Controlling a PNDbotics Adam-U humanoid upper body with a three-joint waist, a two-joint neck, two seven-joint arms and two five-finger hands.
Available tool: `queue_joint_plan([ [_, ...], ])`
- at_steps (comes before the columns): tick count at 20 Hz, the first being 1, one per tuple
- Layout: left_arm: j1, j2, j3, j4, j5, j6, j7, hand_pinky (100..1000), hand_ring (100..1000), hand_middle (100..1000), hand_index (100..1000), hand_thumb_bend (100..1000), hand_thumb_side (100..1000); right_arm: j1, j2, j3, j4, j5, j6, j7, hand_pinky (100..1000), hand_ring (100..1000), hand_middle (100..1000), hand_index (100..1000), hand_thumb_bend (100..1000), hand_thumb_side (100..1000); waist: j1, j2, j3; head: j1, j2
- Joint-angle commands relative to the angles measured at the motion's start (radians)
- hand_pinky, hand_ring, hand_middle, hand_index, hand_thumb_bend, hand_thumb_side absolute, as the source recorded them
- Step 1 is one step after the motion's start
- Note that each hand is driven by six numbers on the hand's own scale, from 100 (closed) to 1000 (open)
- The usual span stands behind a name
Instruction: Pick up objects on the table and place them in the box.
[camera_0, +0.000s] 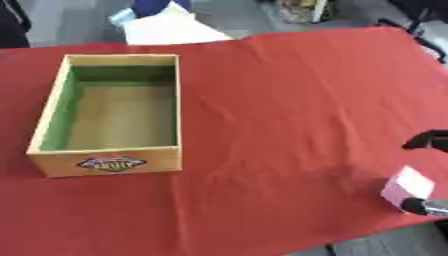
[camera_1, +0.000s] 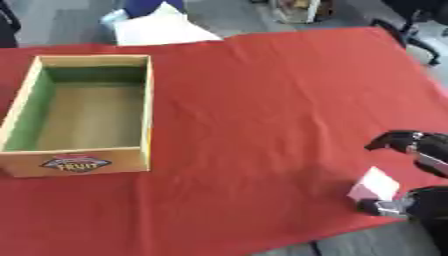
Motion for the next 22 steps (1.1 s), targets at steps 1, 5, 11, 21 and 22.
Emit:
queue_joint_plan([
  [1,-0.013,0.011,0.003,-0.017,-0.003,-0.001,-0.004,522,649,589,795,100,782,-0.01,-0.018,-0.022,0.001,0.003,0.0,0.002,847,912,853,899,654,772,-0.001,-0.011,0.0,-0.002,-0.003],
  [5,-0.013,0.011,0.002,-0.017,-0.004,-0.001,-0.005,521,649,590,795,100,782,-0.009,-0.016,-0.024,0.006,0.001,0.001,0.002,847,912,853,899,652,771,-0.001,-0.011,-0.001,-0.001,-0.002],
  [11,-0.013,0.011,0.002,-0.017,-0.004,-0.001,-0.007,521,650,591,795,100,782,-0.007,-0.015,-0.026,0.01,0.0,0.002,0.001,847,913,854,900,650,770,-0.002,-0.01,-0.001,0.008,-0.001],
  [21,-0.011,0.008,0.001,-0.017,-0.004,0.002,-0.011,520,651,592,796,100,783,-0.003,-0.009,-0.019,0.04,-0.011,0.014,0.012,843,908,855,902,657,787,-0.003,-0.009,0.0,0.003,-0.003],
  [22,-0.011,0.007,0.001,-0.017,-0.004,0.002,-0.011,520,651,592,796,100,784,-0.003,-0.008,-0.015,0.044,-0.016,0.013,0.016,837,901,852,902,660,785,-0.003,-0.008,0.001,0.003,-0.003],
])
